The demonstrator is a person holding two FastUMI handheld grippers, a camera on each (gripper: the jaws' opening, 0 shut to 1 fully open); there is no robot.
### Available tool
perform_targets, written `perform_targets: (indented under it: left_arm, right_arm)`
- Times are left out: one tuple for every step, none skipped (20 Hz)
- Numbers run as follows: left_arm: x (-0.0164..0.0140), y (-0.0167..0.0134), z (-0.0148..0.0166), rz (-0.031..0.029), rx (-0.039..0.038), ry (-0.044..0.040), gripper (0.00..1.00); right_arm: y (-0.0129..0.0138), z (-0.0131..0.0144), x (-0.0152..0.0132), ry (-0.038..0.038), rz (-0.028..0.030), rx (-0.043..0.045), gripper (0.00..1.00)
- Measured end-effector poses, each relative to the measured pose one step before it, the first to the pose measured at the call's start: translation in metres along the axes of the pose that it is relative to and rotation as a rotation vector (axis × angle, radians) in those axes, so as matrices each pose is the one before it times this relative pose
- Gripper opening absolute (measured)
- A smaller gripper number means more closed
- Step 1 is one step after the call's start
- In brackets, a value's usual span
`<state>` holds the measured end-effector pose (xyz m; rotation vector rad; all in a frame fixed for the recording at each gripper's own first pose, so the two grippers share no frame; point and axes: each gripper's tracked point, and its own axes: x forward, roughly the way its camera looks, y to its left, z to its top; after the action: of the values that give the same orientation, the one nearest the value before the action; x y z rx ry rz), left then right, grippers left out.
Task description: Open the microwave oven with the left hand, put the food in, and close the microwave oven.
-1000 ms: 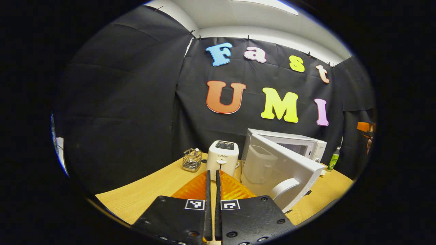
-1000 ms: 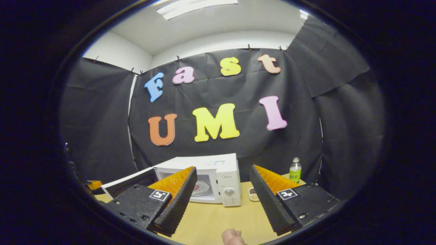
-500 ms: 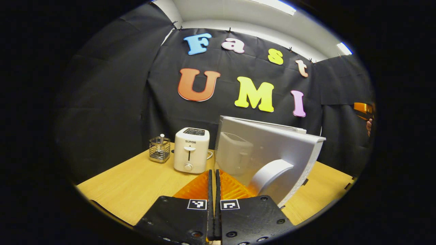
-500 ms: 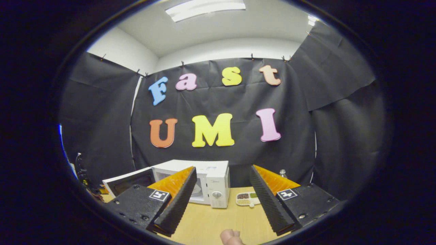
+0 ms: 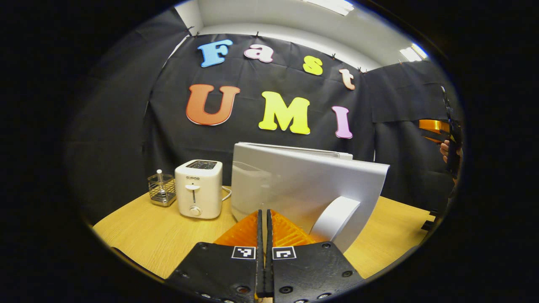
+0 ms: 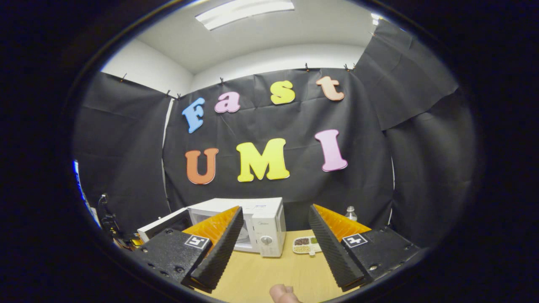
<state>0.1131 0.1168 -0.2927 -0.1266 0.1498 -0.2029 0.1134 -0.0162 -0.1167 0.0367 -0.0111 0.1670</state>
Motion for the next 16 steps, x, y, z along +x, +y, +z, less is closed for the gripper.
perform_targets:
  left_arm:
    - [0.00439,-0.00690,-0.00010,-0.01950,0.01364,0.00261,0.00]
    - [0.00556,-0.00799,0.00131,-0.02029,0.01217,-0.00067,0.00]
    - [0.00638,-0.00748,-0.00009,-0.02372,0.00505,-0.00238,0.00]
    - [0.00666,-0.00687,-0.00190,-0.02411,-0.00649,0.00480,0.00]
    - [0.00569,-0.00714,-0.00117,-0.01831,-0.01456,0.00603,0.00]
    - [0.00586,-0.00718,-0.00114,-0.01434,-0.00604,0.00116,0.00]
    - [0.00560,-0.00537,-0.00056,-0.00652,-0.00025,-0.00118,0.00]
    - [0.00748,-0.00530,0.00000,-0.01311,-0.00169,-0.00440,0.00]
    - [0.00682,-0.00754,-0.00290,-0.01761,-0.01000,0.01137,0.00]
    - [0.00620,-0.00743,-0.00107,-0.01513,-0.00732,0.00281,0.00]
    - [0.00688,-0.00641,-0.00071,-0.01083,-0.00116,0.00587,0.00]
    - [0.00770,-0.00362,0.00028,-0.00304,0.00368,0.00335,0.00]
    - [0.00661,-0.00395,-0.00004,-0.00030,0.00462,0.00197,0.00]
    - [0.00755,-0.00414,0.00085,-0.00170,0.00648,-0.00119,0.00]
    - [0.00834,-0.00290,0.00056,0.00187,0.00239,0.00001,0.00]
    - [0.00886,-0.00306,-0.00118,0.00063,-0.00440,0.00512,0.00]
  right_arm:
    - [-0.00040,-0.00111,0.00068,-0.00283,0.00534,-0.00036,0.89]
    - [0.00034,-0.00056,0.00034,-0.00213,0.00461,-0.00251,0.89]
    - [-0.00028,-0.00134,0.00018,-0.00291,0.00545,-0.00184,0.89]
    - [0.00002,-0.00055,0.00065,-0.00127,0.00642,0.00108,0.89]
    - [-0.00081,-0.00217,0.00064,-0.00059,0.00417,0.00383,0.89]
    - [-0.00222,-0.00111,0.00117,-0.00022,0.00196,0.00611,0.89]
    - [-0.00113,-0.00309,0.00221,0.00111,0.00006,0.00327,0.89]
    - [-0.00232,-0.00253,0.00195,0.00310,-0.00117,0.00106,0.89]
    - [-0.00049,-0.00351,0.00107,0.00449,-0.00127,0.00096,0.89]
    - [-0.00051,-0.00201,0.00135,0.00371,0.00113,0.00318,0.89]
    - [-0.00097,-0.00307,0.00087,0.00573,0.00291,0.00320,0.89]
    - [-0.00024,-0.00293,0.00060,0.00412,0.00504,0.00219,0.89]
    - [-0.00097,-0.00153,0.00123,0.00188,0.00321,0.00225,0.89]
    - [-0.00168,-0.00114,-0.00052,-0.00054,0.00099,0.00167,0.89]
    - [-0.00259,-0.00094,0.00168,-0.00256,0.00081,0.00008,0.89]
    - [-0.00278,-0.00120,0.00006,-0.00371,-0.00045,-0.00313,0.89]
